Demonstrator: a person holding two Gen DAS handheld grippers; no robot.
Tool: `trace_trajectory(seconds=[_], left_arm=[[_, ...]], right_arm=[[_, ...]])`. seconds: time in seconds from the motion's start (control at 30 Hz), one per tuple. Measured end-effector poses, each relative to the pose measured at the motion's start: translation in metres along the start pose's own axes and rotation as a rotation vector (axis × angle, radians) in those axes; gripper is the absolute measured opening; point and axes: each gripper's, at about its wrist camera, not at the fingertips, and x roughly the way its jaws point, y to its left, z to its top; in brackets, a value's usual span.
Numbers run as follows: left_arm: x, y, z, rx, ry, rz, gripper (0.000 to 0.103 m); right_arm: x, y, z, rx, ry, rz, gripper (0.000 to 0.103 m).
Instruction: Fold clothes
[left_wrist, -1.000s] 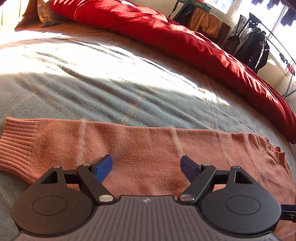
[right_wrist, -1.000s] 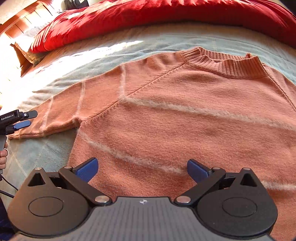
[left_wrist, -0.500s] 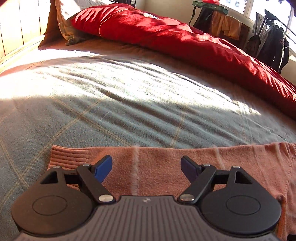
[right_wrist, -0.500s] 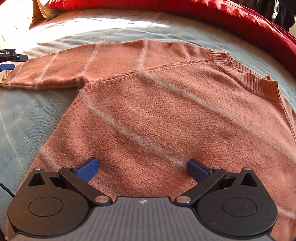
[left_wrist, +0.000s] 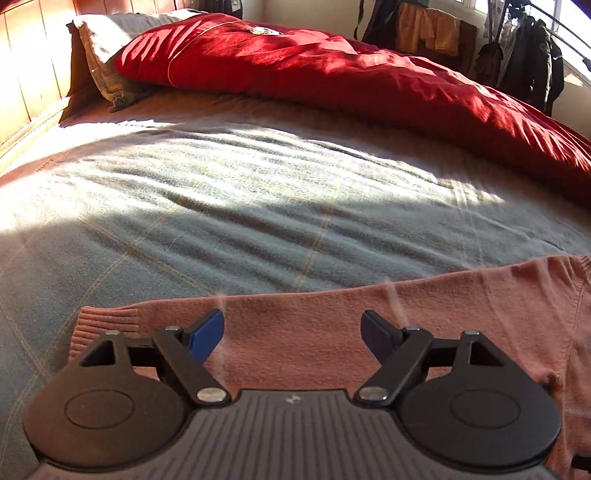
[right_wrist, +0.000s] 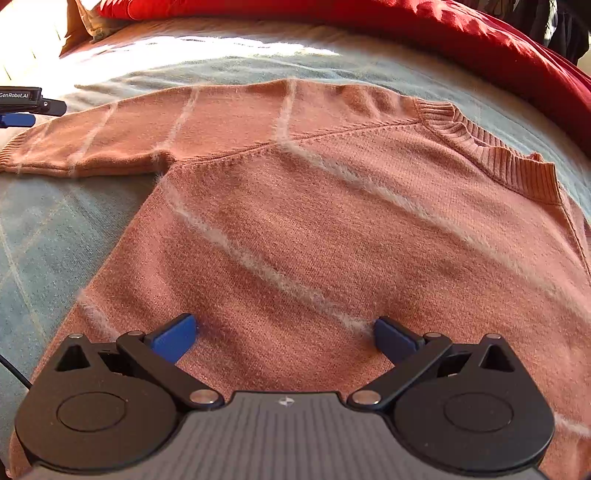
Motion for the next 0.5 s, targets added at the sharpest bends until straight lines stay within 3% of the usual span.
trace_trajectory(seconds=[0.1,0.23,0.43,0.5], left_arm=[[0.010,-0.039,-0.010,0.120,0.009,-0.055,0.082],[0.022,-0.054,-0.030,0.243,0.034,0.023,0.084],[0.002,-0.030,-0.024,0.112,0.045,0.078,0.083],[-0.001,-0.029,-0.025,0.099,0.060,0.083,0.083]], right_arm=[[0.000,-0.001,-0.002,-0.002,-0.008,0.000,0.103],[-0.002,-0.001,-0.003,-0.008,-0.016,0.004,0.103],[-0.017,0.004,0.007,0.017,-0.119,-0.019,0.103],[-0.008,0.014,0.012,-0.009,-0.106,-0.017,0.103]])
